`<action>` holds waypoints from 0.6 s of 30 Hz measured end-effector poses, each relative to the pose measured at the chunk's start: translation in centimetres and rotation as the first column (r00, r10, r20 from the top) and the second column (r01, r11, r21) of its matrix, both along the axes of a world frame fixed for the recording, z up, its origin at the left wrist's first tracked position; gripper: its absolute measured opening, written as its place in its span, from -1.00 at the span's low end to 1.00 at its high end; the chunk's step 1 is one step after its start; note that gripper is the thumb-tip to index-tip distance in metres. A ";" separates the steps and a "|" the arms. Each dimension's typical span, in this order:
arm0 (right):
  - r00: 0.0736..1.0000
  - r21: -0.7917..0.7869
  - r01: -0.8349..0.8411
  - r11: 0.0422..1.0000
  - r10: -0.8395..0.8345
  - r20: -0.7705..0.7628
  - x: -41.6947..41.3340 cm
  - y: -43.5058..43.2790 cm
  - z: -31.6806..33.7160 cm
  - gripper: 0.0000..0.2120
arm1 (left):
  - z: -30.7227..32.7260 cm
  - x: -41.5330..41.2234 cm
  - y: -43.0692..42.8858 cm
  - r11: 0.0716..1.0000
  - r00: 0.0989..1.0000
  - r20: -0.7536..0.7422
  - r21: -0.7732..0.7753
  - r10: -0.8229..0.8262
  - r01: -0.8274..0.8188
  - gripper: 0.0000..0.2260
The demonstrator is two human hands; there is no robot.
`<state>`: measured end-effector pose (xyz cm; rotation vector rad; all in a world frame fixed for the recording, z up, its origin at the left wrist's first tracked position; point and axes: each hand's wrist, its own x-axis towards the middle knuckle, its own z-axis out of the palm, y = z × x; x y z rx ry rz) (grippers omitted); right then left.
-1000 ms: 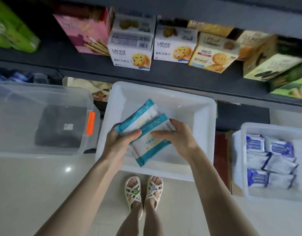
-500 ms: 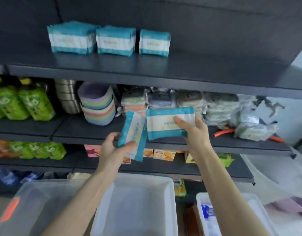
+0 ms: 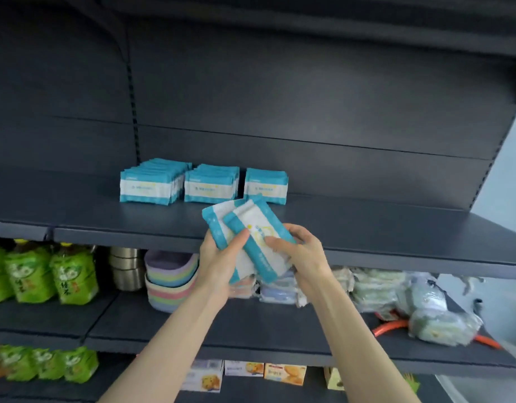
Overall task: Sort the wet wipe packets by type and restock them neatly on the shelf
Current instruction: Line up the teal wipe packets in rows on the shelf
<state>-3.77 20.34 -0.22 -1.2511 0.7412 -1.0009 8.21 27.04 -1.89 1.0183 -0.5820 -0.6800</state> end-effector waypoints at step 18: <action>0.978 0.009 0.098 0.995 -0.098 0.184 4.7 -13.5 3.1 -0.91 | 2.1 11.4 -12.4 0.994 0.979 -0.179 0.010 -0.101 0.105 -0.62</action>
